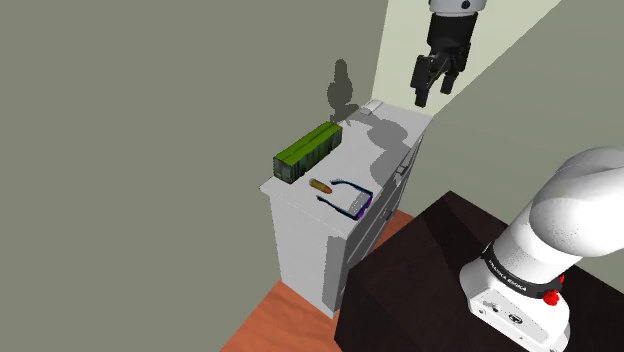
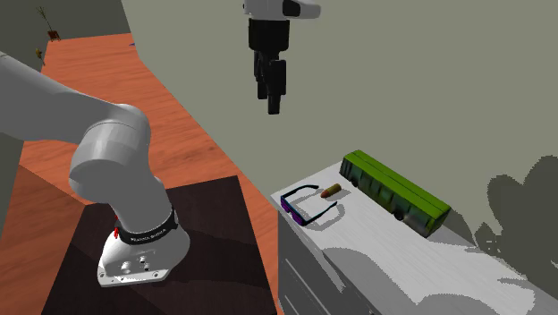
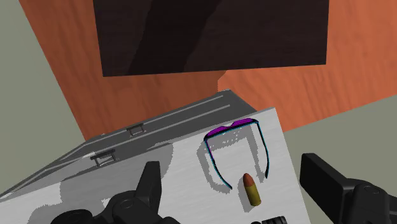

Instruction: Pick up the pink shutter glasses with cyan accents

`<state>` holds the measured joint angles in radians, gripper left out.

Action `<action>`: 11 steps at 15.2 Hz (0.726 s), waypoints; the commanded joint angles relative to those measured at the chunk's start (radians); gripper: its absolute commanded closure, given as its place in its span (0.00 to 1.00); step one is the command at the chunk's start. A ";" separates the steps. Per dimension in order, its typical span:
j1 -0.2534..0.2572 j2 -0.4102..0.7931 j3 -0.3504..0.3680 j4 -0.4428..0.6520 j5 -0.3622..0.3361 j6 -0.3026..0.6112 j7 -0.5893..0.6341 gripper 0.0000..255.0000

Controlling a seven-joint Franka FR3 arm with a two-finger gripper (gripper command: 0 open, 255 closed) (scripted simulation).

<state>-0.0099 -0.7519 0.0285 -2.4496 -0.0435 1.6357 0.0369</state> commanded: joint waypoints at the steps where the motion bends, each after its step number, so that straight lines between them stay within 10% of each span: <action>1: 0.000 0.000 0.000 0.000 0.000 0.000 0.000 0.00; 11: 0.035 0.218 0.060 -0.144 0.040 0.370 0.063 0.00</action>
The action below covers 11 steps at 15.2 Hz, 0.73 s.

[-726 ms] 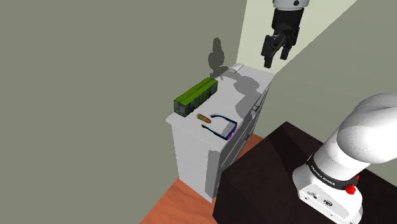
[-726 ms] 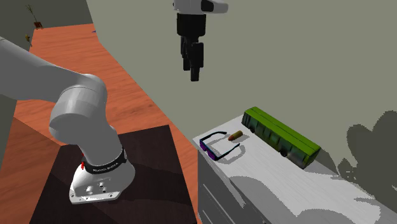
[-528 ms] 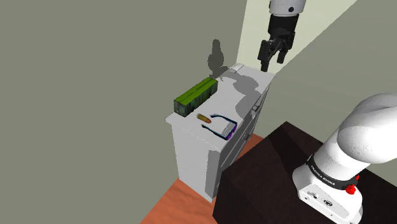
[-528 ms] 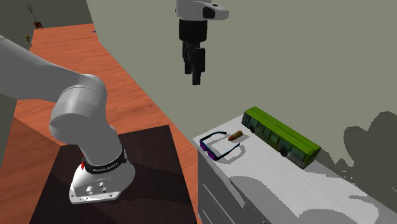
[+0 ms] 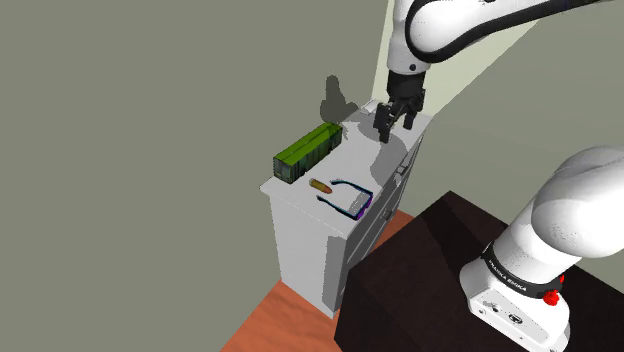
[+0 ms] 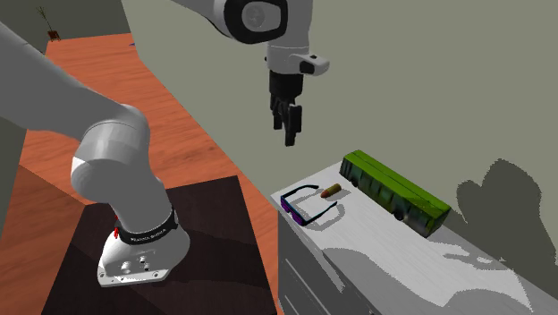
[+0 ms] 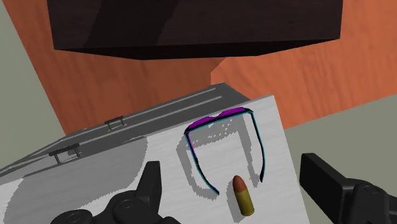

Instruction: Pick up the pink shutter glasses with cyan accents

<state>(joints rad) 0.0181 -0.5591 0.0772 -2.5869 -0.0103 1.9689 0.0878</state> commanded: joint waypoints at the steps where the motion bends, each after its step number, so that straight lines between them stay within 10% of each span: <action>1: 0.010 0.056 0.017 -0.013 0.009 0.075 0.019 0.00; 11: 0.027 0.430 0.082 0.008 -0.008 0.435 0.101 0.00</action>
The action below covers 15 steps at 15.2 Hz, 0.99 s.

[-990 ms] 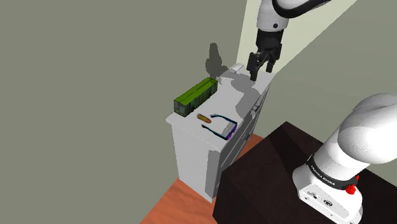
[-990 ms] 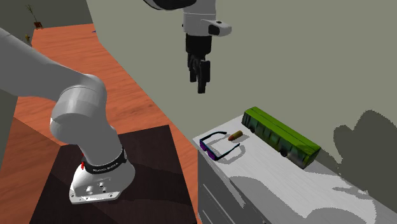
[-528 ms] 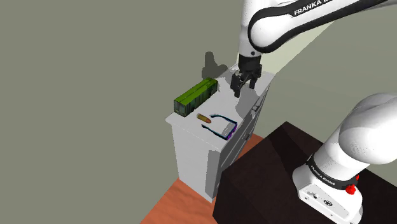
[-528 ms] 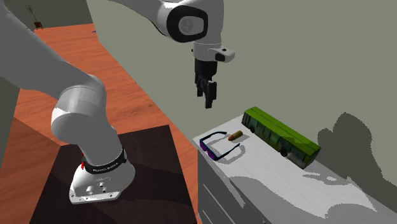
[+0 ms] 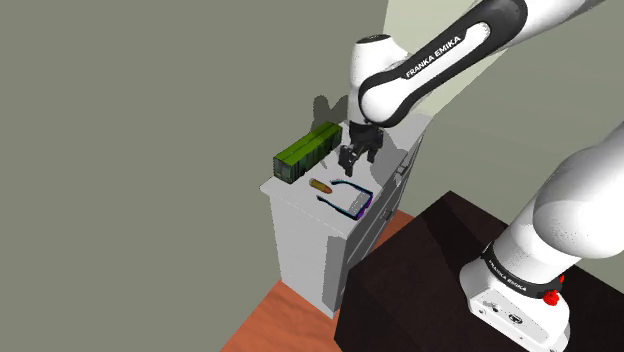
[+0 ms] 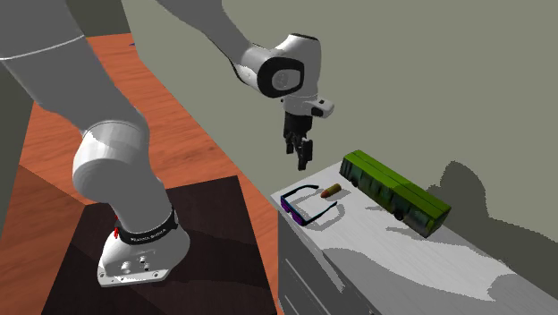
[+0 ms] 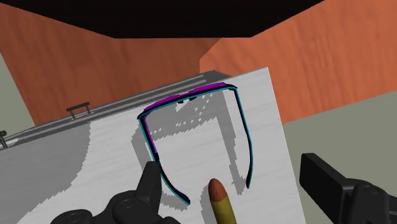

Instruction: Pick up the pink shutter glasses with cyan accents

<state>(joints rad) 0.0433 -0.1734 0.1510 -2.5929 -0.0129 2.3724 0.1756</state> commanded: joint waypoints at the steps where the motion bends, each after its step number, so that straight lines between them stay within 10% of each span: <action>1: 0.003 0.086 0.013 0.025 -0.014 0.063 0.025 0.00; 15: 0.064 0.547 -0.009 0.209 -0.167 0.341 0.178 0.00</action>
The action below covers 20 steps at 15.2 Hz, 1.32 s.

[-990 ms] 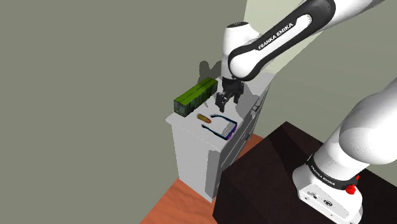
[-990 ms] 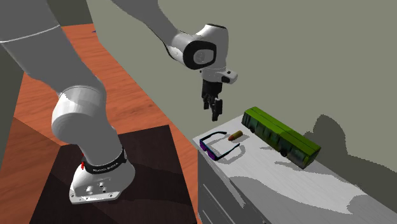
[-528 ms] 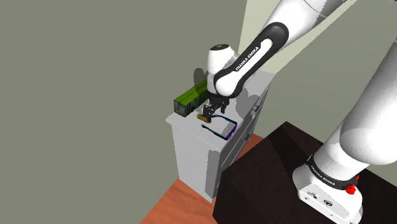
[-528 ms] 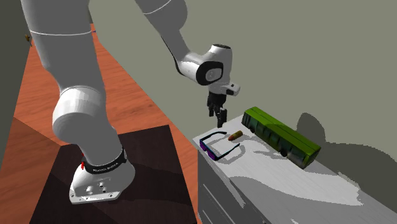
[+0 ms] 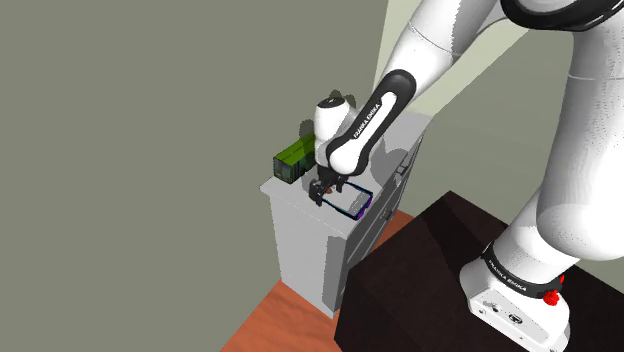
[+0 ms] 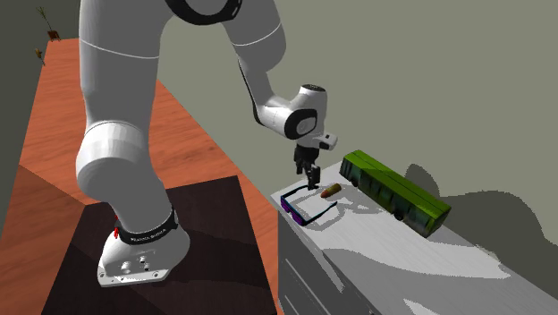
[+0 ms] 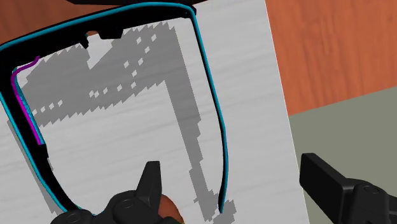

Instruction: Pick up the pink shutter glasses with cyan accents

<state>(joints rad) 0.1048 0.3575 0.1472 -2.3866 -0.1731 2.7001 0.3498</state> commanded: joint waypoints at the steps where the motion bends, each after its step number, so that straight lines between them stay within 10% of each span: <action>1: 0.005 0.030 -0.009 0.005 -0.012 0.025 0.008 0.00; 5: 0.014 0.067 -0.021 0.014 -0.025 0.053 0.018 0.00; 6: 0.015 0.067 -0.021 0.012 -0.025 0.055 0.020 1.00; 20: -0.002 -0.004 0.002 -0.001 0.001 -0.002 -0.002 1.00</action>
<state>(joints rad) 0.1068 0.3662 0.1452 -2.3852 -0.1773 2.7082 0.3536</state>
